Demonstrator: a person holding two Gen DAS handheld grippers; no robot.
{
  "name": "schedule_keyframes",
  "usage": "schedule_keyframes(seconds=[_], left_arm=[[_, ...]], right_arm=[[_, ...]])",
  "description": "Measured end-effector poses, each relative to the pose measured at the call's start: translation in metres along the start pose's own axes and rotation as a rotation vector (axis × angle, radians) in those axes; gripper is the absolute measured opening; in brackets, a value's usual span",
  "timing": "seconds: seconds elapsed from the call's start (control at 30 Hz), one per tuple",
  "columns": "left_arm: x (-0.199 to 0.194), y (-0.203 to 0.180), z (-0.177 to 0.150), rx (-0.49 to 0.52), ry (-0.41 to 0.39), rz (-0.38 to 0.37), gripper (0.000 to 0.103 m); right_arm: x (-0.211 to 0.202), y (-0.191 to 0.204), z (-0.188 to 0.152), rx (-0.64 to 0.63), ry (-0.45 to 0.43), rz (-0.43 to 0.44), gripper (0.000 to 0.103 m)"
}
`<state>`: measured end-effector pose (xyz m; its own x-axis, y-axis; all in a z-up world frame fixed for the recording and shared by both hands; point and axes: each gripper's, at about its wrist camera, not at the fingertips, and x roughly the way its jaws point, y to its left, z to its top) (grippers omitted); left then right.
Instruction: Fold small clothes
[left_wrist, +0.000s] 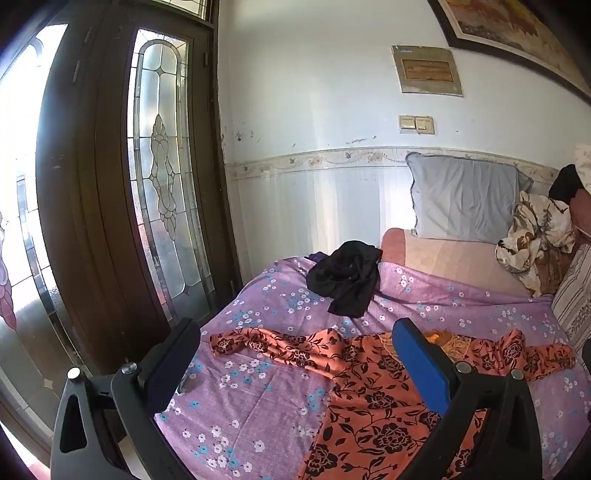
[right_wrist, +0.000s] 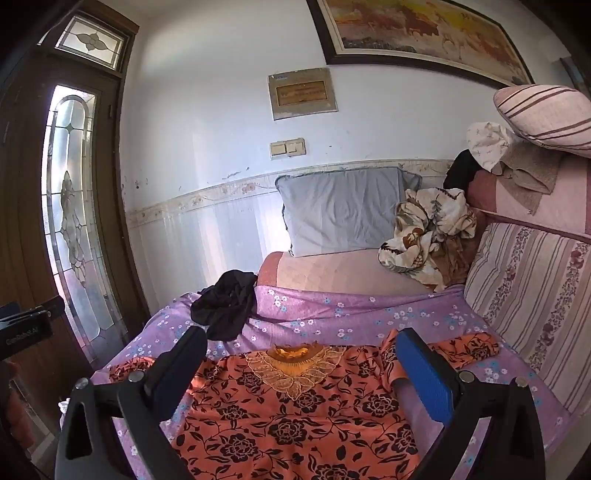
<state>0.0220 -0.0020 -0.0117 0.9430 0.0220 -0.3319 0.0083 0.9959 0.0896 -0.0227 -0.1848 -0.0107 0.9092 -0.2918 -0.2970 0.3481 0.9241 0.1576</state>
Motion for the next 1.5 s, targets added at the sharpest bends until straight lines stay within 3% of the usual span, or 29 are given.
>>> schedule_keyframes(seconds=[1.5], left_arm=[[0.037, -0.007, -0.010, 0.013, 0.073, 0.002, 0.103]], right_arm=[[0.039, 0.009, -0.015, -0.018, 0.063, -0.010, 0.103]])
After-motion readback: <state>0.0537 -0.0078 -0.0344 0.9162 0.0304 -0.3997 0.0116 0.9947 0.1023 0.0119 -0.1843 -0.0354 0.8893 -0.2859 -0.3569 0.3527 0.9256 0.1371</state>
